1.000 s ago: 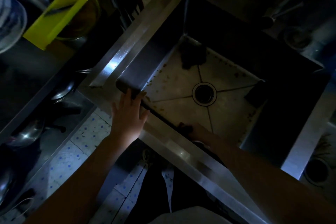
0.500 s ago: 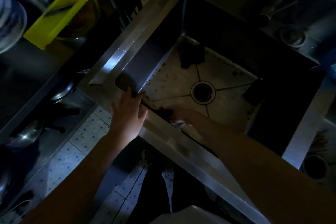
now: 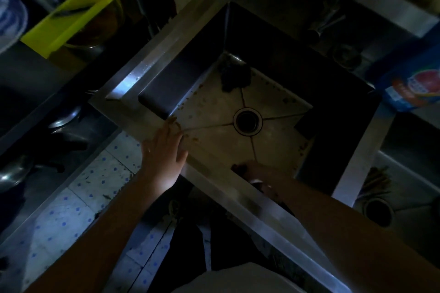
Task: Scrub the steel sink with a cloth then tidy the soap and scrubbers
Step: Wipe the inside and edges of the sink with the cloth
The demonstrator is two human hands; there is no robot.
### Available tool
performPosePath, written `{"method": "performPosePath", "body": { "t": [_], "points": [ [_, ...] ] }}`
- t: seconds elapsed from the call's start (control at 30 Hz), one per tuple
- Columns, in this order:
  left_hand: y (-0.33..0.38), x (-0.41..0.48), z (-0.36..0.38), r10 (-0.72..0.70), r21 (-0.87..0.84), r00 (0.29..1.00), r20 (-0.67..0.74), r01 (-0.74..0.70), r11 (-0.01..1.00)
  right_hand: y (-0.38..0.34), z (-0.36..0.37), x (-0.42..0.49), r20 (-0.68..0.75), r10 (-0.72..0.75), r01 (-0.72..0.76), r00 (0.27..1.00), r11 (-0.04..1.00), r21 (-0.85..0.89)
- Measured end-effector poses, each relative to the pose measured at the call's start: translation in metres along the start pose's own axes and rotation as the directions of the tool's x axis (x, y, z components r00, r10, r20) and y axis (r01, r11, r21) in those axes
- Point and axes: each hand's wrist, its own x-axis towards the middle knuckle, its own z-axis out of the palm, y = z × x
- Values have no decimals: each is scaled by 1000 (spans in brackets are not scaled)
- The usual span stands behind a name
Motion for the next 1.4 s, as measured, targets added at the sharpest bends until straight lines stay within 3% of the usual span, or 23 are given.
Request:
{"method": "performPosePath", "body": {
  "t": [0.07,0.17,0.27,0.37,0.47,0.6,0.77,1.0,1.17,1.27,1.4],
  "points": [
    [1,-7,3,-24,-7,1000,15,24,1000,-23,3,4,12,-31,33,999,991,-129],
    [2,-17,5,-8,9,999,33,8,1000,-71,5,-1,2,-116,115,993,986,-122],
    [5,-21,5,4,-14,999,36,-3,1000,-67,4,-9,-13,-128,125,992,985,-119],
    [12,-21,5,44,2,999,14,-44,999,-35,-3,-17,9,-66,66,998,985,-161],
    [18,-20,7,144,17,990,-9,-143,990,8,-5,-31,-65,0,-11,998,986,-166],
    [28,-22,14,176,-3,984,28,-176,984,56,-15,-52,-122,113,-145,986,942,-304],
    [43,-34,22,207,4,976,65,-208,978,48,-11,-62,-176,128,-186,976,912,-366],
    [54,-48,23,160,23,987,13,-160,987,-4,-11,-56,-57,-85,78,995,990,-113],
    [69,-59,29,58,-13,998,-32,-59,998,4,-11,-55,-41,-162,156,986,981,-112],
    [77,-68,35,23,-28,998,-55,-24,999,21,-10,-58,-107,-234,224,966,970,-91],
    [82,-71,40,-23,-46,999,-44,21,999,45,-9,-58,-297,-322,311,899,947,-84]
  ]
}}
